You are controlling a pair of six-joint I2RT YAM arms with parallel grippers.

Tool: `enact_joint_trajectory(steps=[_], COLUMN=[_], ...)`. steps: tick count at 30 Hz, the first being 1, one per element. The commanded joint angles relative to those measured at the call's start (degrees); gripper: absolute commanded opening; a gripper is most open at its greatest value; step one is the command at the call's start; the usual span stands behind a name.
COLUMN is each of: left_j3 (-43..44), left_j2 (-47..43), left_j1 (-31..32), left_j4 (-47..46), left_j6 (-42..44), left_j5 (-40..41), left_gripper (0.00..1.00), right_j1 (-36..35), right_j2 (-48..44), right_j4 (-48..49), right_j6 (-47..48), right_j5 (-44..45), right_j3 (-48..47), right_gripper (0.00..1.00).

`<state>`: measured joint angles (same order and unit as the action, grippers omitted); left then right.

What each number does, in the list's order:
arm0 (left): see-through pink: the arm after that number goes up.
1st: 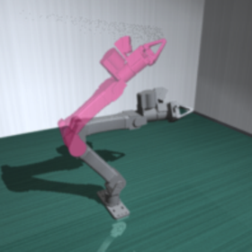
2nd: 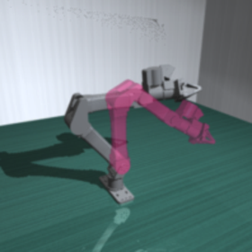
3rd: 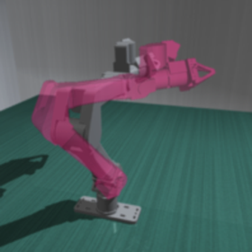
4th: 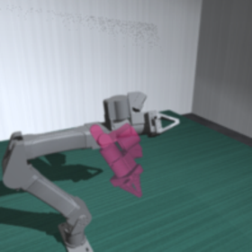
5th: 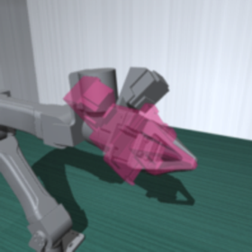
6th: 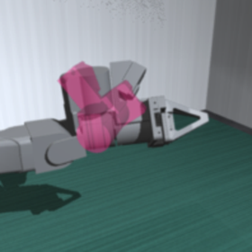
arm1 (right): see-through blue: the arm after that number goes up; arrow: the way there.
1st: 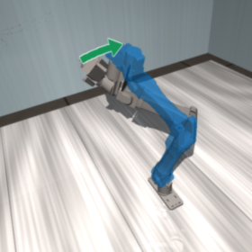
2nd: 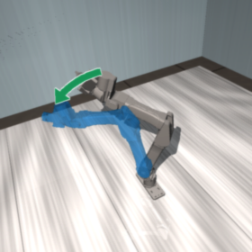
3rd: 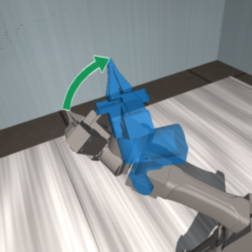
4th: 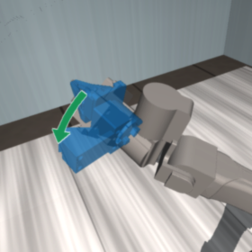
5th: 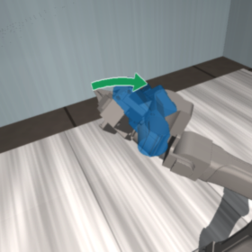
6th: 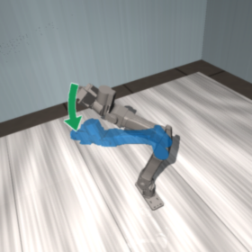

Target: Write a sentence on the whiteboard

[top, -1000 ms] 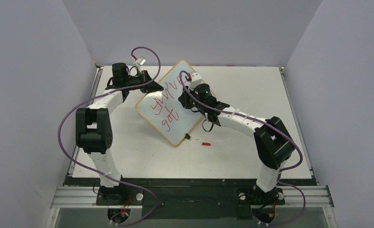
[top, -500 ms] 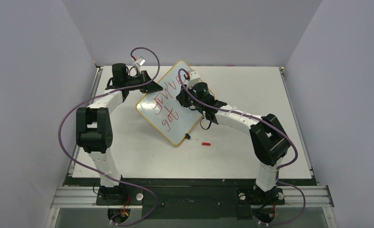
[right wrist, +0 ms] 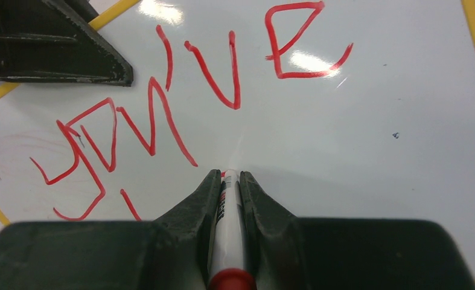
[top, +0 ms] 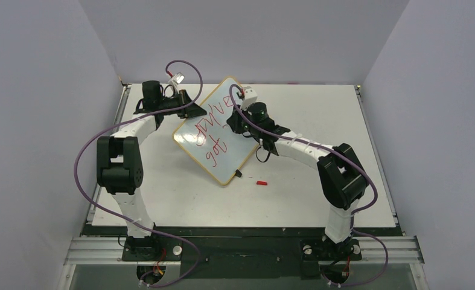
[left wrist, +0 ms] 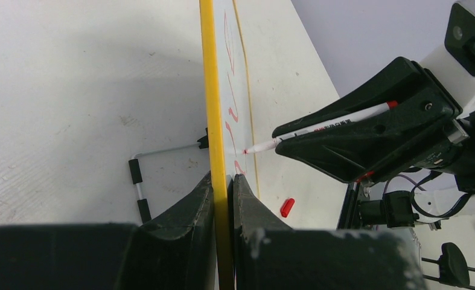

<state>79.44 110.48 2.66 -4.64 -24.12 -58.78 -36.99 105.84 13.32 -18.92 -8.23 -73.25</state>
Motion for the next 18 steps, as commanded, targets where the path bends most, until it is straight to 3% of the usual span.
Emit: enact_joint_trajectory(steps=[1,18], left_j3=[1.23,0.66], left_j2=[-0.02,-0.57], left_j1=[0.95,0.94], left_j4=[-8.37,-8.27], left_j6=[6.37,6.54], left_j5=[0.10,0.29], left_gripper=[0.00,0.00], right_j1=[1.13,-0.75], right_j2=[2.00,-1.36], right_j4=[0.60,-1.13], right_j6=[-0.32,-1.11], right_j5=[1.87,0.73], right_j3=[-3.17,-6.17], right_gripper=[0.00,0.00])
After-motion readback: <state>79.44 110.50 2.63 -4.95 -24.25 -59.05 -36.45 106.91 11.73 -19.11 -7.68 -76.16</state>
